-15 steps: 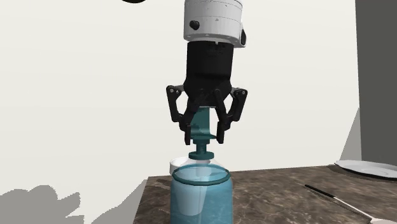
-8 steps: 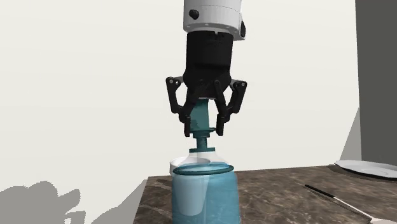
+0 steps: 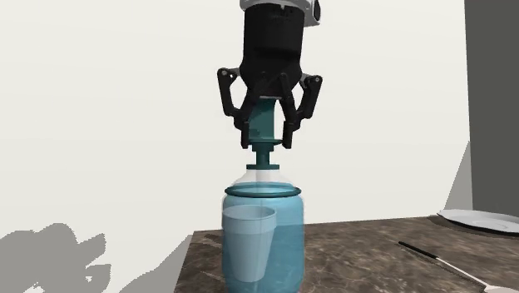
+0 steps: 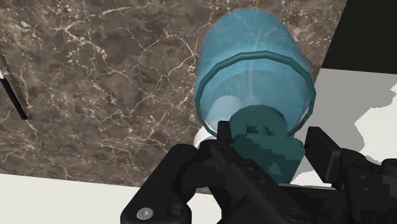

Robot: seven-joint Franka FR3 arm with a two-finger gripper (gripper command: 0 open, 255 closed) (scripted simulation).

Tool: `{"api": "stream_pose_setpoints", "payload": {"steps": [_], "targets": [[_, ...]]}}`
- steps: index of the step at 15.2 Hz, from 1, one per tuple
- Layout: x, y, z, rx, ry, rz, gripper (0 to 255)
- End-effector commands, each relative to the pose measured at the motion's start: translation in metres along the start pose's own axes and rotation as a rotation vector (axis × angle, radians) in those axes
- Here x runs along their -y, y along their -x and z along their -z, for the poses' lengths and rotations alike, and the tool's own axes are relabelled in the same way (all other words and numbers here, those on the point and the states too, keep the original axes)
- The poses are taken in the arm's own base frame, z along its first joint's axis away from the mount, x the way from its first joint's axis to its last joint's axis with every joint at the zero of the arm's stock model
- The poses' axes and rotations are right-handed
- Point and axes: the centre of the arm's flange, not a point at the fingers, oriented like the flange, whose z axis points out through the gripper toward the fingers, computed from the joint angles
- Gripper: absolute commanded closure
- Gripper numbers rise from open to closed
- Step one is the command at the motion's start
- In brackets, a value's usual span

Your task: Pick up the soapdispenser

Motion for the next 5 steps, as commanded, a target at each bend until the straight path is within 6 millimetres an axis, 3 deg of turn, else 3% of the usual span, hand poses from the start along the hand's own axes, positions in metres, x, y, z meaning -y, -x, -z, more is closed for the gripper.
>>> {"api": "stream_pose_setpoints", "payload": {"steps": [1,5], "targets": [[0.0,-0.003,0.011,-0.001,0.0,0.0,255],[0.0,-0.006,0.022,-0.001,0.0,0.0,255]]}}
